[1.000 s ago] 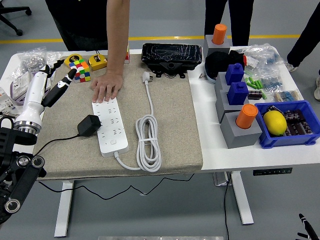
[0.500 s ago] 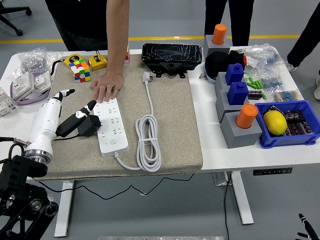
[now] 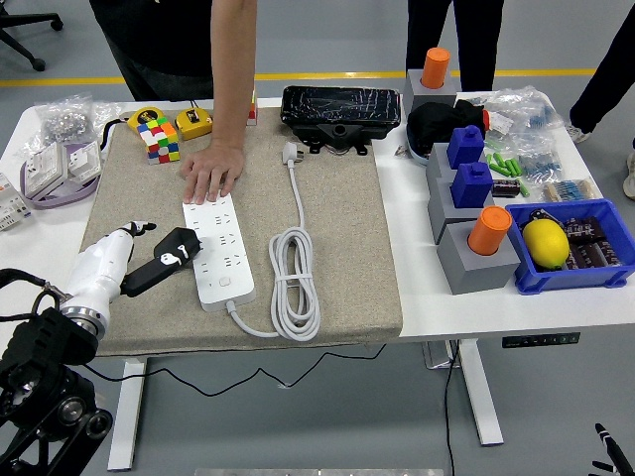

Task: Pick up the plug,place it near the board,insert it into the board,press the button

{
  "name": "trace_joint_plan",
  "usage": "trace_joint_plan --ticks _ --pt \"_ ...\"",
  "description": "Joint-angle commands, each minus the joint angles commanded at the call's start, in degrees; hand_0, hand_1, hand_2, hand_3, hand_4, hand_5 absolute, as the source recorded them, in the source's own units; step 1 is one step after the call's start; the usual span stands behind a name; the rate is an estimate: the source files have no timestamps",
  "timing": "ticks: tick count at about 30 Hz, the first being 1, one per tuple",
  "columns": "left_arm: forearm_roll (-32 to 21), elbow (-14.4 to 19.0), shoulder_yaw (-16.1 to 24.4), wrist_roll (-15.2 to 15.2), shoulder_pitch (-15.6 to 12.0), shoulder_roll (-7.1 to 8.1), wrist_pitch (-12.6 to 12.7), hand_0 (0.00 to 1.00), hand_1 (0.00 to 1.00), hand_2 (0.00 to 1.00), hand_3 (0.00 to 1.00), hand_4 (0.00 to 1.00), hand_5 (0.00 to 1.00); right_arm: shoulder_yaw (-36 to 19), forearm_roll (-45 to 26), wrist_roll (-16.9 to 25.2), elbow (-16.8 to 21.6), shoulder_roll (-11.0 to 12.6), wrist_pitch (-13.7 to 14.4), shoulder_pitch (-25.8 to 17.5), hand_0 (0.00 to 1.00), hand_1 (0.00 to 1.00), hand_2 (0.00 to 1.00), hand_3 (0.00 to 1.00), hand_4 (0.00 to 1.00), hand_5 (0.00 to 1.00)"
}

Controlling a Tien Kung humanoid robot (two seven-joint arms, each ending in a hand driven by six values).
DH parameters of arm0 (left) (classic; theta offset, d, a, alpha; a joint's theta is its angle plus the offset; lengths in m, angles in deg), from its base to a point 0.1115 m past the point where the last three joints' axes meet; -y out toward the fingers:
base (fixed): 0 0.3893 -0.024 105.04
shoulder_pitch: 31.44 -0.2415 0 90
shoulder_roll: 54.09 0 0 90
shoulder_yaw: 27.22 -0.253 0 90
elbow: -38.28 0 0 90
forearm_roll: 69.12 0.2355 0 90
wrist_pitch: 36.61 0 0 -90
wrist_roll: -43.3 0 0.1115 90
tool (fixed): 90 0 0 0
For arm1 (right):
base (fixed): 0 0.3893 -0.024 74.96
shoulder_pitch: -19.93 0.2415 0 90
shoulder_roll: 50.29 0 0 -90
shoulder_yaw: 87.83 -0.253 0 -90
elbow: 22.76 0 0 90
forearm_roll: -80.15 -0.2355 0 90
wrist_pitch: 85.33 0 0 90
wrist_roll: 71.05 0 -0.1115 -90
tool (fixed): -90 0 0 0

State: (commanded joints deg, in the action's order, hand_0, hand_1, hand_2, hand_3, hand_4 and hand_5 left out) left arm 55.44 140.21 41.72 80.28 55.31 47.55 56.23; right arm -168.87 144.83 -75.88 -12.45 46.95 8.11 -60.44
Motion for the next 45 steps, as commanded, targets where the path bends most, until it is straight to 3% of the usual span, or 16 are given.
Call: trace_joint_plan --ticks 21,34,45 --pt "-2.68 -0.05 -0.42 -1.07 1.25 -0.13 -0.58 0.852 0.89 0.854 0.845 0.998 0.998 -0.05 0.0 0.06 0.0 -0.05 0.04 -0.02 0.808 0.75 0.73 0.768 0.998 0.998" --pt "-4.44 -3.86 0.08 -2.74 0.91 -0.59 0.52 0.842 0.881 0.848 0.839 0.998 0.998 0.04 -0.17 0.03 0.0 -0.09 0.11 -0.15 0.808 0.751 0.73 0.769 0.998 0.998" --pt "-5.45 -5.05 -0.45 -3.39 0.86 -0.58 0.71 0.834 0.878 0.842 0.839 0.998 0.998 0.08 -0.19 0.05 0.0 -0.12 0.11 -0.24 0.808 0.75 0.73 0.769 0.998 0.998"
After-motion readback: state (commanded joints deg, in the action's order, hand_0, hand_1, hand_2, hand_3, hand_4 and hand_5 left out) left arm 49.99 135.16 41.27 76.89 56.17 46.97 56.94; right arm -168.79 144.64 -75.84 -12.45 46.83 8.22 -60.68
